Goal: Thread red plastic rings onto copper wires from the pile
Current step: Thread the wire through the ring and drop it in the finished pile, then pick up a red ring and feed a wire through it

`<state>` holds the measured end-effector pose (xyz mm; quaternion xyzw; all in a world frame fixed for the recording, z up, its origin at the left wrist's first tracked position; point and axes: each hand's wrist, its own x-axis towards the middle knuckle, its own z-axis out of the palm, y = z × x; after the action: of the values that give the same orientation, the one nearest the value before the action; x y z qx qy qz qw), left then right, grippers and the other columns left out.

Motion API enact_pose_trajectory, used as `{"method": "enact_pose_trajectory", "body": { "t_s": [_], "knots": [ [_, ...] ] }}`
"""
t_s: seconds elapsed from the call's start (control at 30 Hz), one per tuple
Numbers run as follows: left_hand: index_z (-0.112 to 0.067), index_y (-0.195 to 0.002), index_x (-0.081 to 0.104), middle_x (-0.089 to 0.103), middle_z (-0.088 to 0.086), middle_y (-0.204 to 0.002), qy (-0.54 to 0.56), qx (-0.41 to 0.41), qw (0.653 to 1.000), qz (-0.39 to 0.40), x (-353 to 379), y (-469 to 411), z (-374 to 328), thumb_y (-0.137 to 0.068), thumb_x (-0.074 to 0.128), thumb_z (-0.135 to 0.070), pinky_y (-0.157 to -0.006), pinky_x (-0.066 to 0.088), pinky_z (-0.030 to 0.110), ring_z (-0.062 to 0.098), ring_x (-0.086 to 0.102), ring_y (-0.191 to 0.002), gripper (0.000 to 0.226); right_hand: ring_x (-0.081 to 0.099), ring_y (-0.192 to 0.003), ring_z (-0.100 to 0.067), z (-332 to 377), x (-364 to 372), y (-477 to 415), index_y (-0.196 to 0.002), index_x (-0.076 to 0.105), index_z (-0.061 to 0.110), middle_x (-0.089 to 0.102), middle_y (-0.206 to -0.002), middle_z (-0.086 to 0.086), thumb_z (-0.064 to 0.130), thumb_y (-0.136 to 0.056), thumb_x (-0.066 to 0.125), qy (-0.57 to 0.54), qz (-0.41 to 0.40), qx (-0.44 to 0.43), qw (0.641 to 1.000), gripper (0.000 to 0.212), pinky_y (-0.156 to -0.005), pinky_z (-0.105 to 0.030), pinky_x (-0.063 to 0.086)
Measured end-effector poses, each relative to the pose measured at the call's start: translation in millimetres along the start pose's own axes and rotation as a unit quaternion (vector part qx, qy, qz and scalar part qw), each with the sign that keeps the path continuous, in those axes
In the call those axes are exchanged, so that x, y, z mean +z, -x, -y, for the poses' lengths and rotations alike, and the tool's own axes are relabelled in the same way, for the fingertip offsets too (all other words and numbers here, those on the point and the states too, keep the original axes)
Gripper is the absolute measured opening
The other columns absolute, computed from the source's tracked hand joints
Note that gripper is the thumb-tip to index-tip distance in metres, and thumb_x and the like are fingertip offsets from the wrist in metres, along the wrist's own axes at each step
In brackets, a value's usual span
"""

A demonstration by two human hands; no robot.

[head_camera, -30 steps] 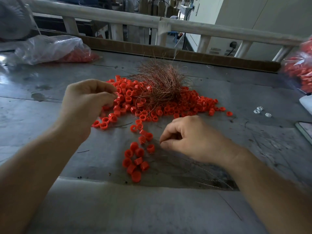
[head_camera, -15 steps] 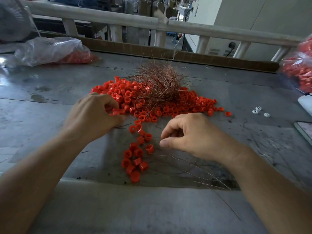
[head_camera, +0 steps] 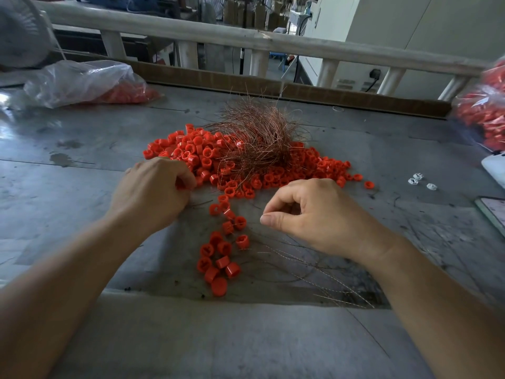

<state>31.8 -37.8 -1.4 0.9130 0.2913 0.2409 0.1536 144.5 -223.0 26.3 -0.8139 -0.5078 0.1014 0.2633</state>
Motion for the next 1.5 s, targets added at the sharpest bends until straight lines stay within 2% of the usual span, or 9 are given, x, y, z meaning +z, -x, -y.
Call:
{"method": "enact_pose_trajectory", "body": {
  "t_s": [0.17, 0.27, 0.5, 0.67, 0.87, 1.03, 1.17, 1.37, 1.5],
  "knots": [
    [-0.018, -0.091, 0.070, 0.058, -0.005, -0.079, 0.068, 0.018, 0.995, -0.070, -3, 0, -3, -0.078, 0.069, -0.010, -0.068, 0.036, 0.024, 0.016, 0.054, -0.072, 0.015, 0.055, -0.067, 0.003, -4, -2, -1, -0.076, 0.068, 0.026, 0.061, -0.070, 0.015, 0.035, -0.079, 0.066, 0.007, -0.023, 0.011, 1.000, 0.010, -0.063, -0.005, 0.042],
    [-0.027, -0.087, 0.068, 0.057, -0.008, -0.080, 0.169, 0.015, 0.981, -0.096, -9, 2, -10, -0.081, 0.066, -0.009, -0.060, 0.039, 0.007, 0.006, 0.056, -0.065, 0.020, 0.055, -0.065, 0.002, -12, -5, -5, -0.076, 0.069, 0.024, 0.061, -0.068, 0.015, 0.034, -0.079, 0.067, 0.032, -0.069, 0.027, 0.997, 0.011, -0.059, -0.009, 0.042],
    [-0.017, -0.071, 0.068, 0.068, 0.000, -0.059, 0.505, -0.009, 0.861, 0.067, -14, 15, -33, -0.059, 0.064, -0.014, -0.051, 0.051, 0.014, 0.009, 0.065, -0.052, 0.012, 0.052, -0.061, -0.006, -49, -15, -21, -0.079, 0.063, 0.022, 0.055, -0.064, 0.014, 0.023, -0.076, 0.073, 0.047, -0.240, 0.096, 0.965, 0.011, -0.067, -0.027, 0.046],
    [-0.028, -0.067, 0.074, 0.071, -0.002, -0.066, 0.488, 0.030, 0.863, 0.126, -9, 21, -36, -0.052, 0.068, -0.020, -0.062, 0.053, 0.014, 0.010, 0.068, -0.061, 0.017, 0.046, -0.065, -0.009, -64, -6, -33, -0.100, 0.068, 0.018, 0.051, -0.073, 0.008, 0.021, -0.077, 0.072, 0.054, -0.261, 0.095, 0.959, 0.024, -0.064, -0.022, 0.035],
    [-0.031, -0.071, 0.073, 0.073, -0.005, -0.073, 0.454, 0.048, 0.877, 0.150, -6, 25, -40, -0.062, 0.074, 0.001, -0.066, 0.052, 0.014, 0.009, 0.069, -0.069, 0.034, 0.048, -0.068, -0.010, -64, -1, -37, -0.085, 0.072, 0.016, 0.053, -0.077, 0.006, 0.018, -0.081, 0.067, 0.069, -0.278, 0.075, 0.955, 0.006, -0.061, -0.022, 0.032],
    [-0.031, -0.070, 0.069, 0.071, -0.010, -0.074, 0.450, 0.062, 0.880, 0.141, -7, 24, -40, -0.052, 0.070, -0.021, -0.064, 0.051, 0.011, 0.005, 0.067, -0.067, 0.021, 0.046, -0.073, -0.011, -58, -11, -30, -0.084, 0.065, 0.010, 0.050, -0.080, 0.005, 0.016, -0.087, 0.060, 0.072, -0.330, 0.055, 0.940, 0.009, -0.062, -0.020, 0.029],
    [-0.037, -0.078, 0.066, 0.068, -0.013, -0.086, 0.372, 0.133, 0.914, 0.094, -7, 26, -40, -0.062, 0.078, -0.013, -0.066, 0.051, 0.011, 0.001, 0.065, -0.077, 0.031, 0.045, -0.072, -0.011, -40, -23, -16, -0.081, 0.061, 0.005, 0.050, -0.081, 0.002, 0.013, -0.087, 0.058, 0.061, -0.394, -0.035, 0.916, 0.011, -0.059, -0.013, 0.030],
    [-0.037, -0.094, 0.066, 0.049, -0.023, -0.127, 0.344, 0.201, 0.914, 0.076, -8, 32, -42, -0.066, 0.070, -0.035, -0.073, 0.053, 0.019, 0.004, 0.063, -0.092, 0.028, 0.039, -0.069, -0.002, -6, -11, -3, -0.078, 0.062, 0.002, 0.047, -0.081, 0.002, 0.017, -0.087, 0.058, 0.058, -0.325, -0.186, 0.926, 0.018, -0.062, -0.006, 0.034],
    [-0.029, -0.092, 0.072, 0.063, -0.012, -0.111, 0.367, 0.236, 0.894, 0.108, -7, 34, -46, -0.070, 0.067, -0.026, -0.074, 0.054, 0.020, 0.007, 0.067, -0.085, 0.023, 0.040, -0.069, 0.000, 5, 0, 1, -0.078, 0.064, 0.002, 0.047, -0.080, 0.005, 0.014, -0.085, 0.061, 0.015, -0.259, -0.238, 0.936, 0.013, -0.066, -0.005, 0.033]
  ]
}}
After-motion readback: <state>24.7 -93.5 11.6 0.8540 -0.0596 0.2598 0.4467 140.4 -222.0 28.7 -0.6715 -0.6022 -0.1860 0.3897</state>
